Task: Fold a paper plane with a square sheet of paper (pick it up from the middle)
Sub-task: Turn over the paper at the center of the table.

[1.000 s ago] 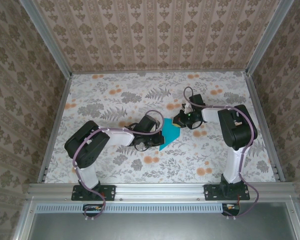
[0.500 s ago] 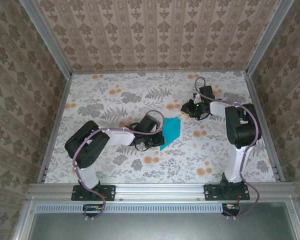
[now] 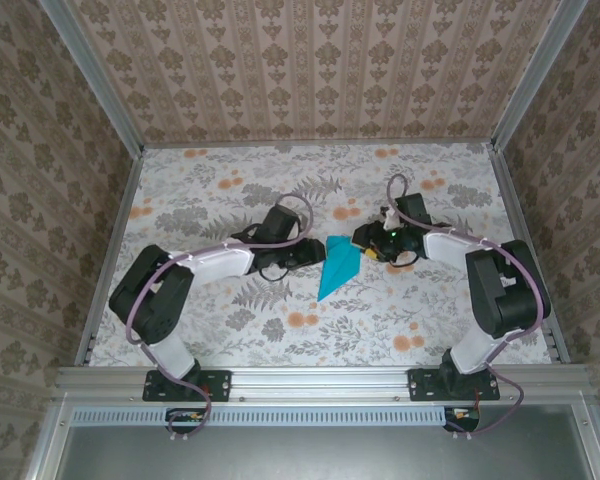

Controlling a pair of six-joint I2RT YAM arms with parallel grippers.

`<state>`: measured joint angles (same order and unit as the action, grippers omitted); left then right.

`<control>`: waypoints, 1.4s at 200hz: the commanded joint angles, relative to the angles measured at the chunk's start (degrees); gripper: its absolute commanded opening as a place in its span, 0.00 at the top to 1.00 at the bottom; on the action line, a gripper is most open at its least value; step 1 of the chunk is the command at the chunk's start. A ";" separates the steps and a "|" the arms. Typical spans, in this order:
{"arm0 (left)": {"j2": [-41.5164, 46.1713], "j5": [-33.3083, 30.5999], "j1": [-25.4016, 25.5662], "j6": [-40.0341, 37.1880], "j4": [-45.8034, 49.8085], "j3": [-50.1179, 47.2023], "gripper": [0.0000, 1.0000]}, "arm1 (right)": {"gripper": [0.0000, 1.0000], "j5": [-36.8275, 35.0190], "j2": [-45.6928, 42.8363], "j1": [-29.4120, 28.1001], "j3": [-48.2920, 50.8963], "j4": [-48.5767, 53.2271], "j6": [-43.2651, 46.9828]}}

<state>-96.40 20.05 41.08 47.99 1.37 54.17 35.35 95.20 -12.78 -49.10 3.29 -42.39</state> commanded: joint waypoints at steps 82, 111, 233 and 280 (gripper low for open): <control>8.56 -11.29 -4.38 -3.27 8.30 -3.69 0.14 | 0.52 -2.51 6.71 -5.23 -3.39 0.07 -2.73; 11.28 -13.22 -5.21 -3.42 8.23 -5.50 0.06 | 0.53 -1.97 8.84 -5.90 -5.01 1.12 -2.73; 14.99 -9.97 -8.73 -2.35 8.07 -8.56 0.00 | 0.63 2.61 9.63 -7.93 0.53 -11.97 -6.99; 15.70 -6.76 -9.70 -1.10 5.56 -10.00 0.00 | 0.74 2.56 11.07 -8.41 1.63 -16.31 -7.93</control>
<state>-82.78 10.41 32.05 45.45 8.58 45.25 36.73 104.97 -20.91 -48.21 -8.95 -49.08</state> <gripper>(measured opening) 0.999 0.299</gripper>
